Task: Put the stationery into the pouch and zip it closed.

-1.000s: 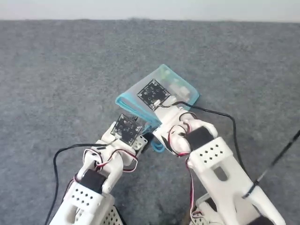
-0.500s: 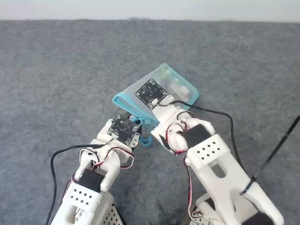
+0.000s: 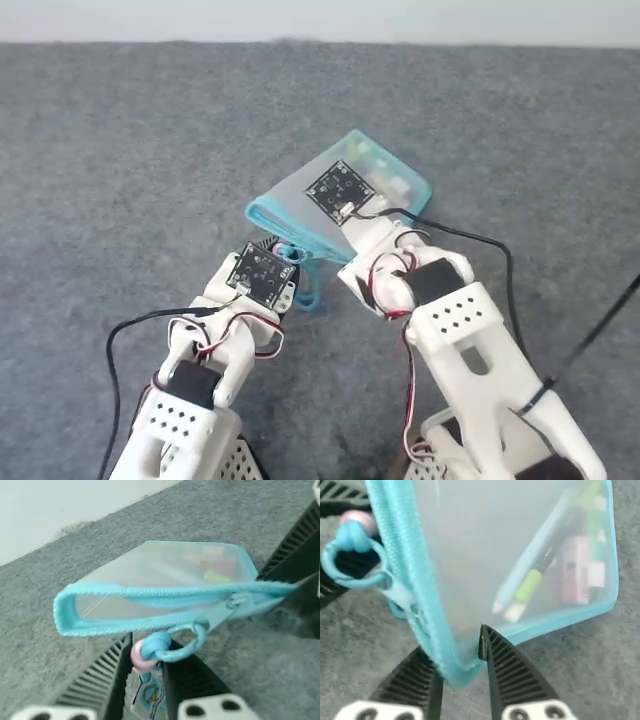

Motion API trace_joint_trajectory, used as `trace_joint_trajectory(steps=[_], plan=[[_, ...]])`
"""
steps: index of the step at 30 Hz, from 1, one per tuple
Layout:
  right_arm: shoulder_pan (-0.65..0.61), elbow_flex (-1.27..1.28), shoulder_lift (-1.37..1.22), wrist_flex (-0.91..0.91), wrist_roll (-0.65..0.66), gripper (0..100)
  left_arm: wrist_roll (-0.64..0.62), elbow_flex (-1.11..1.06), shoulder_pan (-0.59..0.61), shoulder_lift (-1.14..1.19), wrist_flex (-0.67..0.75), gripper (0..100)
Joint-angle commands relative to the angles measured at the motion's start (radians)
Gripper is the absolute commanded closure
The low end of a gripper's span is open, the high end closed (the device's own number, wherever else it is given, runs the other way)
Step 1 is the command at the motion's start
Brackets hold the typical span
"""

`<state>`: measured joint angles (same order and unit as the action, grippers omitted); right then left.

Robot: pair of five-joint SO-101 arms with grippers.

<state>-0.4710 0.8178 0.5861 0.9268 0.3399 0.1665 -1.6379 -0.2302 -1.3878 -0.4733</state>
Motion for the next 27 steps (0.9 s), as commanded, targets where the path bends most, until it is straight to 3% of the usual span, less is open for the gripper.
trace_joint_trajectory(steps=[1, 21, 27], plan=[[0.117, -0.018, -0.013, 0.035, 0.028, 99.4, 0.009, 0.047, 0.052, 0.002, 0.043, 99], [0.354, -0.018, -0.015, 0.035, 0.121, 99.4, 0.008, 0.047, 0.052, 0.002, 0.046, 99], [0.412, -0.02, -0.015, 0.035, 0.153, 99.4, 0.005, 0.061, 0.133, 0.002, 0.048, 99]])
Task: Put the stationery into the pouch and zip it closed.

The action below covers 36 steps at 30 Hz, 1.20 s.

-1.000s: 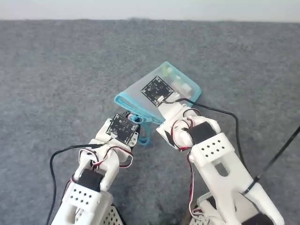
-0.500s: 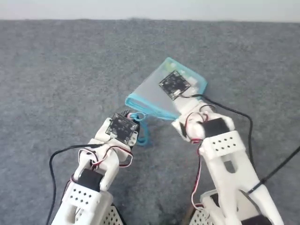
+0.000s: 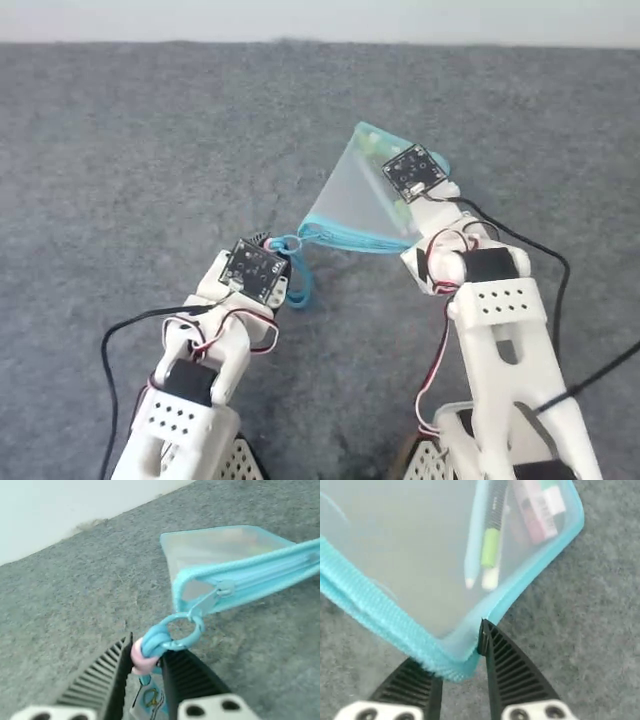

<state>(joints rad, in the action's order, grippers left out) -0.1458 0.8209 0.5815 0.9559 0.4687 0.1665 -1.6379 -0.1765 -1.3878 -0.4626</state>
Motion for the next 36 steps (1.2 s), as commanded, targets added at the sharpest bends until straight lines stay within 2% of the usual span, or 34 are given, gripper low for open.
trace_joint_trajectory(steps=[1, 10, 17, 22, 27, 29, 34, 36], plan=[[0.099, -0.025, -0.01, 0.005, 0.029, 99.4, 0.005, 0.061, 0.084, 0.002, 0.037, 99], [0.196, -0.028, -0.01, 0.004, 0.061, 99.4, 0.005, 0.059, 0.087, 0.002, 0.037, 99], [0.191, -0.029, -0.001, 0.039, 0.069, 99.3, 0.008, 0.047, 0.084, 0.003, 0.032, 99], [0.053, -0.097, 0.061, 0.177, -0.025, 99.2, 0.011, 0.033, -0.003, 0.003, 0.029, 99], [-0.105, -0.186, 0.134, 0.297, -0.149, 99.2, 0.008, -0.004, -0.247, 0.003, -0.032, 87], [-0.137, -0.204, 0.137, 0.325, -0.172, 99.2, 0.006, 0.012, -0.31, 0.002, -0.068, 84], [-0.137, -0.203, 0.136, 0.334, -0.178, 99.1, 0.006, 0.038, -0.269, 0.002, -0.092, 84], [-0.14, -0.203, 0.136, 0.334, -0.178, 95.4, 0.006, 0.056, -0.232, 0.002, -0.095, 83]])
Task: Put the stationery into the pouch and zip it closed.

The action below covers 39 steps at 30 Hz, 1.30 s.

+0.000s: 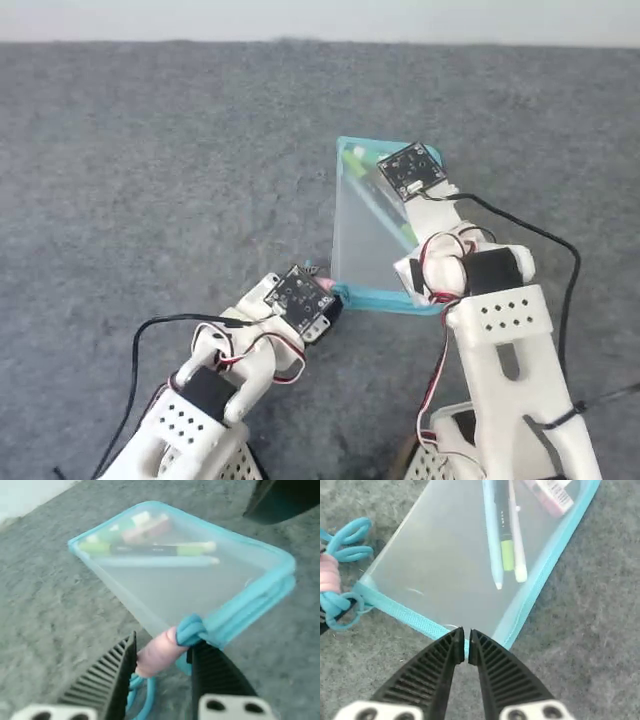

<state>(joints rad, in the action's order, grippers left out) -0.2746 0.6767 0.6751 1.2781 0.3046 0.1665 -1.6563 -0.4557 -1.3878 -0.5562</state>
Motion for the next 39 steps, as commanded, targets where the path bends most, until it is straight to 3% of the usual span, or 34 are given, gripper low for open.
trace_joint_trajectory(steps=[1, 5, 11, 14, 16, 20, 22, 25, 27, 30, 36, 39], plan=[[-0.012, -0.058, 0.042, 0.012, -0.014, 92.2, 0.005, 0.084, 0.066, 0.002, -0.002, 81], [-0.015, -0.058, 0.042, 0.01, -0.009, 81.6, 0.011, 0.114, 0.161, 0.002, -0.002, 72], [-0.015, -0.058, 0.042, 0.01, -0.014, 83.5, 0.012, 0.14, 0.358, 0.003, -0.003, 73], [-0.016, -0.058, 0.042, 0.004, -0.014, 83.6, 0.011, 0.119, 0.338, 0.003, -0.008, 75], [-0.016, -0.057, 0.042, 0.005, -0.014, 83.6, 0.032, 0.096, 0.258, 0.003, -0.02, 75], [-0.016, -0.025, 0.042, 0.002, -0.009, 83.6, 0.207, 0.071, 0.063, 0.002, -0.106, 75], [-0.015, -0.008, 0.042, 0.002, -0.008, 83.6, 0.19, 0.088, 0.11, 0.002, -0.087, 75], [-0.015, 0.002, 0.042, 0.001, -0.008, 83.6, 0.104, 0.124, 0.301, 0.002, -0.026, 75], [-0.018, 0.0, 0.042, -0.007, -0.008, 83.6, 0.071, 0.143, 0.367, 0.002, -0.014, 74], [-0.018, 0.002, 0.042, -0.021, -0.009, 83.6, 0.084, 0.15, 0.308, 0.003, -0.087, 69], [-0.018, 0.003, 0.042, -0.012, -0.009, 83.6, 0.245, 0.151, 0.094, 0.003, -0.264, 68], [-0.018, 0.003, 0.042, -0.012, -0.009, 83.6, 0.25, 0.154, 0.138, 0.003, -0.259, 69]])
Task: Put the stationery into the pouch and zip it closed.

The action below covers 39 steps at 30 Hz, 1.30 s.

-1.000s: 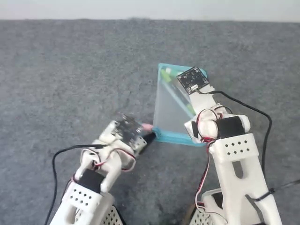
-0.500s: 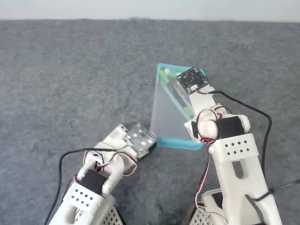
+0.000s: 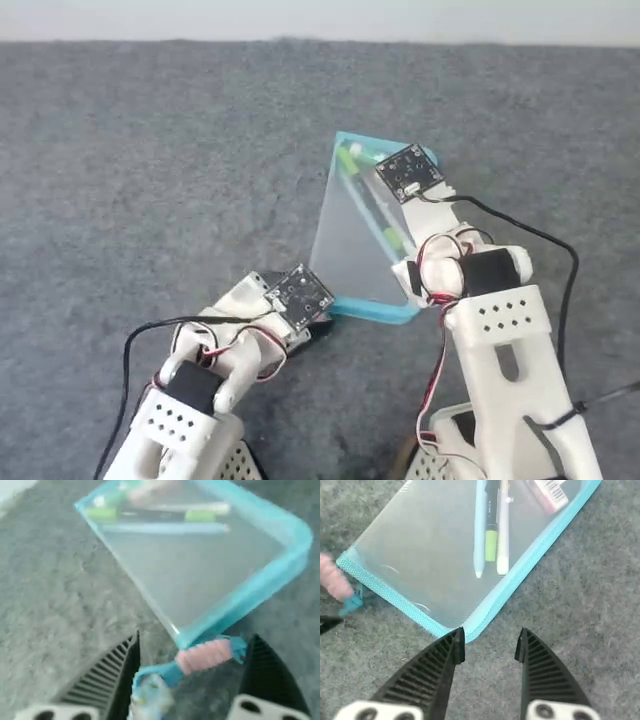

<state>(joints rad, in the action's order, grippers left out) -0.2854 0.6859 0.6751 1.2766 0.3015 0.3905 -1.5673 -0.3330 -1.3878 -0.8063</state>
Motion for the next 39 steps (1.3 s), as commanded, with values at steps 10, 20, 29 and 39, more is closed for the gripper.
trace_joint_trajectory(steps=[10, 20, 29, 39], plan=[[-0.01, 0.031, 0.042, -0.044, -0.009, 83.6, -0.181, 0.062, 0.192, 0.003, 0.215, 71], [-0.027, 0.133, 0.054, -0.125, -0.009, 93.5, -0.261, -0.01, 0.241, 0.003, 0.324, 71], [0.062, 0.153, 0.193, -0.102, -0.014, 99.2, -0.267, -0.03, 0.253, 0.002, 0.324, 71], [0.205, 0.473, 0.656, -0.088, -0.005, 99.2, -0.262, -0.036, 0.333, 0.002, 0.324, 71]])
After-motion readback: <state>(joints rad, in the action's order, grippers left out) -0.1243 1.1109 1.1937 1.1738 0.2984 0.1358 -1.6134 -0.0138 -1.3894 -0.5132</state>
